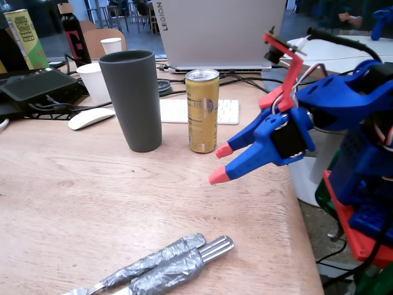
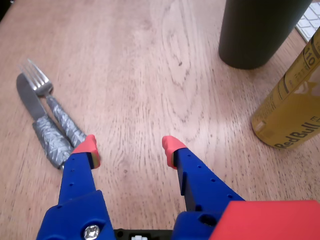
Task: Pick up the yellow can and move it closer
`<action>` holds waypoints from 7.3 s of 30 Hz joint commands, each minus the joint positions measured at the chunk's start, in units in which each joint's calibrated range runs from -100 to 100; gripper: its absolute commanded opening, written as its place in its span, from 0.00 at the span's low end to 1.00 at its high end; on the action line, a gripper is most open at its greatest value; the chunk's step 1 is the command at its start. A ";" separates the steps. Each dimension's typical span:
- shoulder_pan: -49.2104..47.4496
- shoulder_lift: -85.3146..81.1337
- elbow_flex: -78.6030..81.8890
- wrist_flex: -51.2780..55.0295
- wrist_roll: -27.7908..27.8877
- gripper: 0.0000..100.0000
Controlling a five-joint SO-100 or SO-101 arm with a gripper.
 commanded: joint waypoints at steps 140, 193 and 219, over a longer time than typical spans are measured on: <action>34.61 100.83 -32.61 -90.52 8.60 0.60; 1.62 40.20 -13.45 -63.35 0.49 0.26; 0.60 2.12 0.61 -12.45 4.40 0.26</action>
